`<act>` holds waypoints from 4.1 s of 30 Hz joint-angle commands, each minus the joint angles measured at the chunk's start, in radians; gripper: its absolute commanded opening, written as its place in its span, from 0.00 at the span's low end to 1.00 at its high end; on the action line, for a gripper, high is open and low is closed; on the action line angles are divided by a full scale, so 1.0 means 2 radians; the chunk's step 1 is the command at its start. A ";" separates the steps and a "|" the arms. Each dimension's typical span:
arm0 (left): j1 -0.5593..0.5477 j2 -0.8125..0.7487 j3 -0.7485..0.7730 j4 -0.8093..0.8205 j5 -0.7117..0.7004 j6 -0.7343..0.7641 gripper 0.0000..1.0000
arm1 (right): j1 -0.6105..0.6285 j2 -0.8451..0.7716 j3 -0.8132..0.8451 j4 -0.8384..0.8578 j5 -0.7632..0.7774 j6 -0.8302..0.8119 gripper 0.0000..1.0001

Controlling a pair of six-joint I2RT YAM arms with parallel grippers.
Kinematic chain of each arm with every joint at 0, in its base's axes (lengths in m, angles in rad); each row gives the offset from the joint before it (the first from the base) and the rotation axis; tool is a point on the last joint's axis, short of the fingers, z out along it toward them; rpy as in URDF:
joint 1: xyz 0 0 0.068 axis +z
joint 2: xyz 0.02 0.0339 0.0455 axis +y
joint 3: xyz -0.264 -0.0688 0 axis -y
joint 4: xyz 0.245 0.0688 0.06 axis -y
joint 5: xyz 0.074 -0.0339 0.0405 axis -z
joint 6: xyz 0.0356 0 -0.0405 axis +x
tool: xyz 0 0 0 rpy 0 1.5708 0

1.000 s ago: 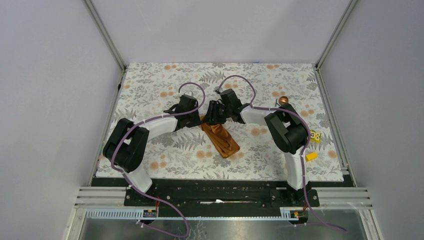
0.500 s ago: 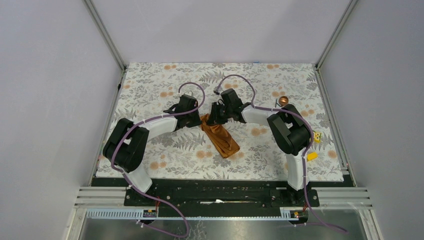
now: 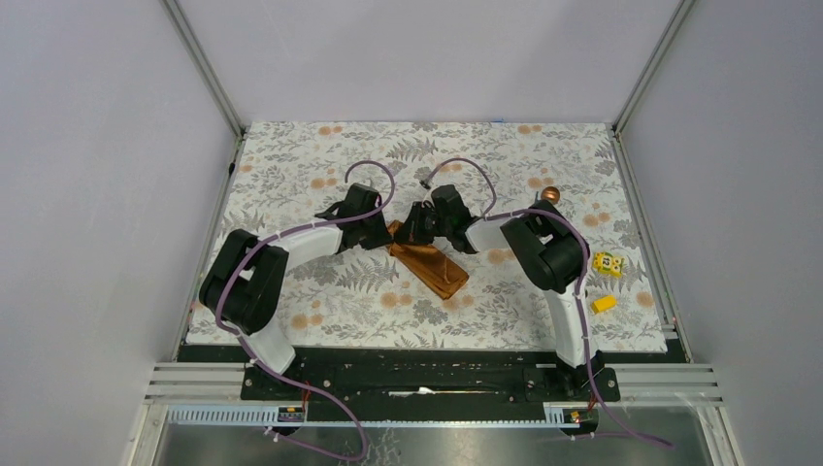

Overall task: Fold the napkin into a case and place the utensils inside
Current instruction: Grasp the top corner of the smaller rectangle folded napkin from the folded napkin.

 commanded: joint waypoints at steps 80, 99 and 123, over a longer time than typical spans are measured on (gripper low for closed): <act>0.080 0.020 -0.063 0.059 0.113 -0.069 0.24 | 0.016 -0.032 0.138 -0.208 -0.033 -0.130 0.00; 0.088 -0.010 -0.064 0.036 0.109 -0.055 0.27 | 0.012 0.025 0.067 -0.074 -0.046 -0.033 0.20; 0.118 0.011 0.015 0.026 0.160 -0.052 0.14 | -0.024 -0.046 0.037 -0.125 -0.075 -0.069 0.05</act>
